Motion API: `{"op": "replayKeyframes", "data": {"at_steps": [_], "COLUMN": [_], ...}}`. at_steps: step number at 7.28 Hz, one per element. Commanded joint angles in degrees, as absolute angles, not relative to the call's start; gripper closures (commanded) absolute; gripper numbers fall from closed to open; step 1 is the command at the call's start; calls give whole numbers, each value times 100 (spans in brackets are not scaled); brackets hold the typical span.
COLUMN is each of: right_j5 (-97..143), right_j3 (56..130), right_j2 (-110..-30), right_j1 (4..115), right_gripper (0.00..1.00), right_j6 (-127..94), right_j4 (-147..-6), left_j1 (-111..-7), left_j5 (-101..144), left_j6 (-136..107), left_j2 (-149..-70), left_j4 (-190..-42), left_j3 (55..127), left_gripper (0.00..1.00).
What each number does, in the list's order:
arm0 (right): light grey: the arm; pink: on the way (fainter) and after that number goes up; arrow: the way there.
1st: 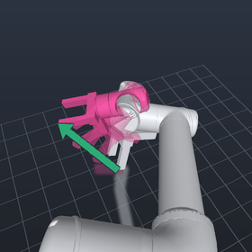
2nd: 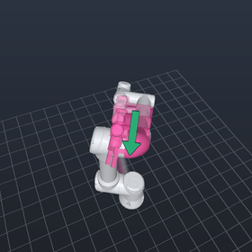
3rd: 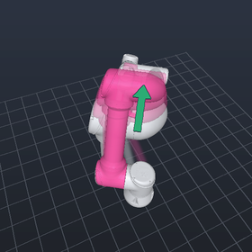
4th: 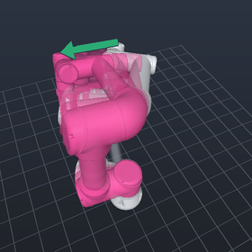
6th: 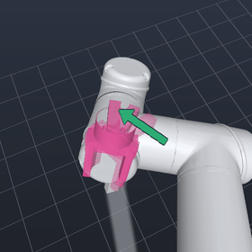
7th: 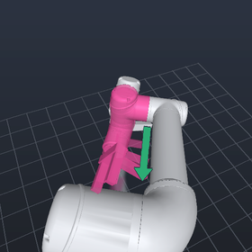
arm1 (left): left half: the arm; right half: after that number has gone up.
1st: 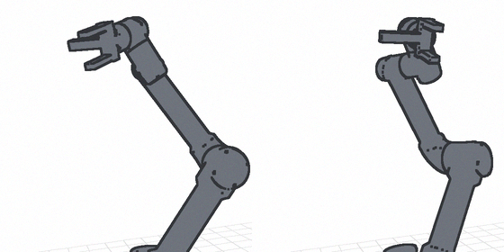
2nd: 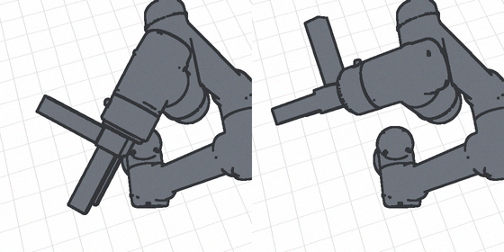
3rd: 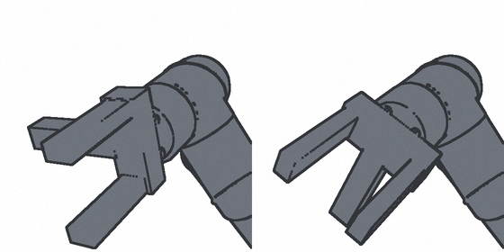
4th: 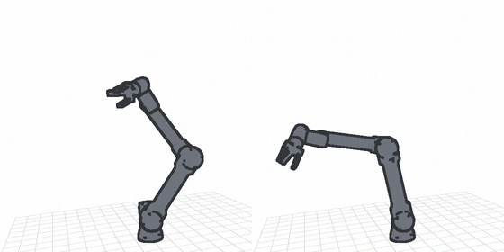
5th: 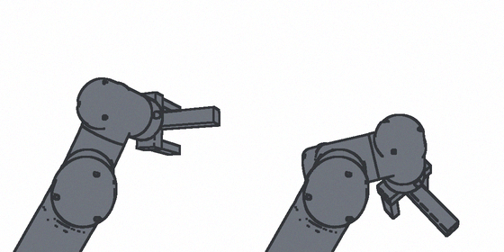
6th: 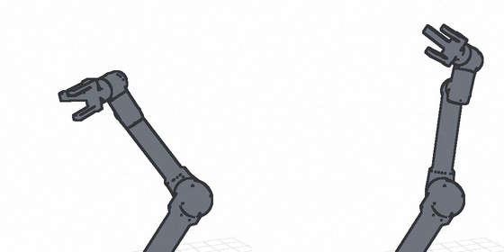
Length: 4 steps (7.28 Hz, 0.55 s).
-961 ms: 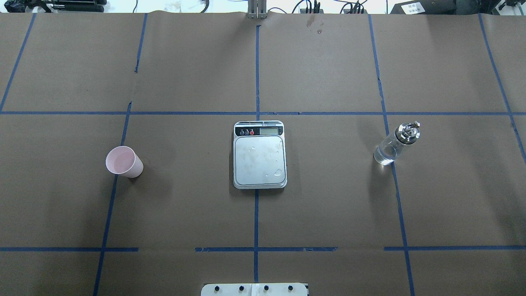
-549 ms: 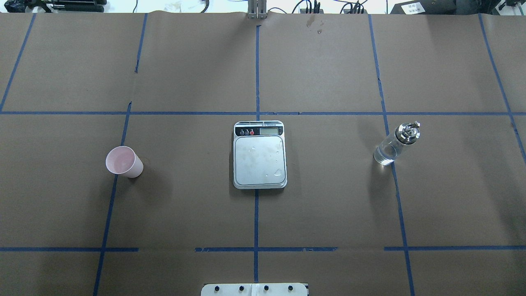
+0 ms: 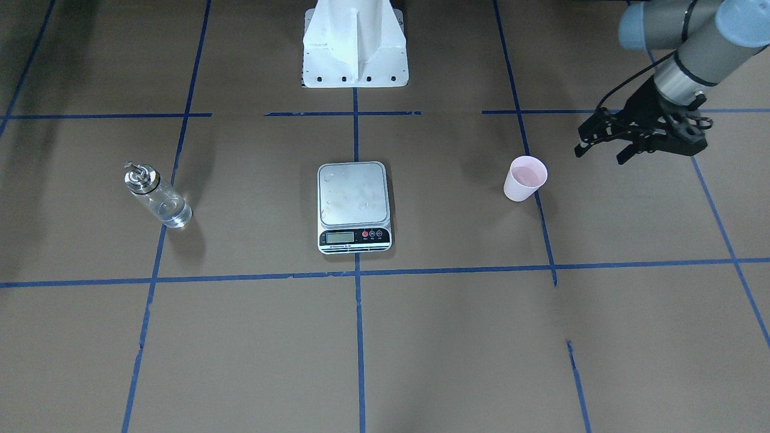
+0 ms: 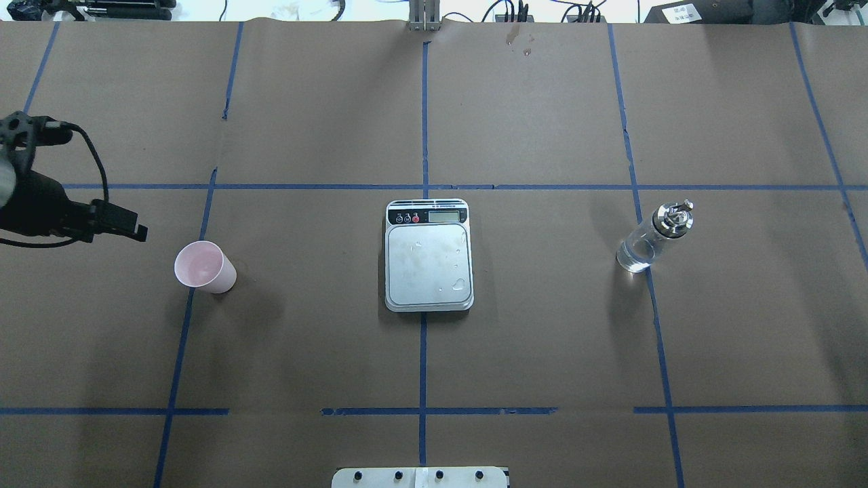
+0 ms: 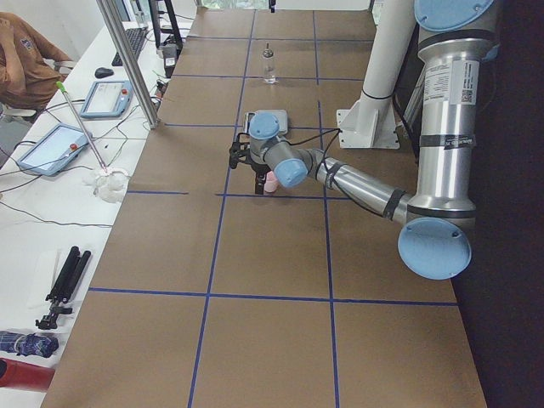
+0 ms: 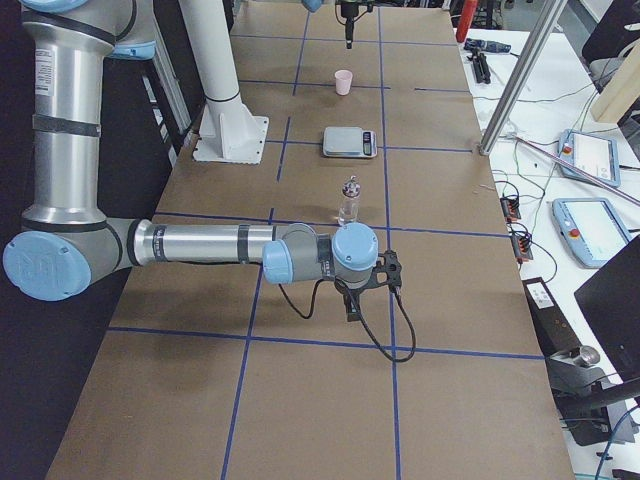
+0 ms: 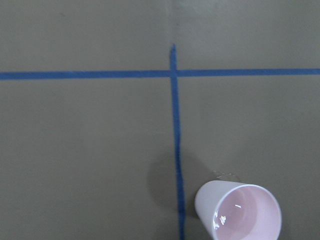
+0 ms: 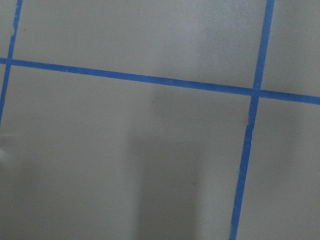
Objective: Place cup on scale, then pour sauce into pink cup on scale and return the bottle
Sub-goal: 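Reach the left gripper down to the pink cup and grasp it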
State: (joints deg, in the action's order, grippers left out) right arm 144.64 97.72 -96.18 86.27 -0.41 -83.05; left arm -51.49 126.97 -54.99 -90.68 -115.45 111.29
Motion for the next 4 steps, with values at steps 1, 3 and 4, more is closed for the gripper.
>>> {"op": "replayKeyframes", "data": {"at_steps": [1, 3, 4], "right_j5": [14528, 14589, 14668], "right_j3": [9747, 9729, 9721], "right_j2": [-9615, -9615, -9615], "right_j1": [8622, 8622, 8622], "right_gripper": [0, 0, 0], "right_j6": [-53, -53, -53], "right_j4": [-8306, -8306, -8306], "left_j1": [-4606, -4544, -4527], "left_j5": [12288, 12278, 12278], "left_j6": [-5906, -5897, -5889], "left_j2": [-9255, -9473, -9614], "left_j4": [-11558, -11558, -11558], "left_j3": [10917, 10602, 10443], "left_gripper": [0, 1, 5]}}
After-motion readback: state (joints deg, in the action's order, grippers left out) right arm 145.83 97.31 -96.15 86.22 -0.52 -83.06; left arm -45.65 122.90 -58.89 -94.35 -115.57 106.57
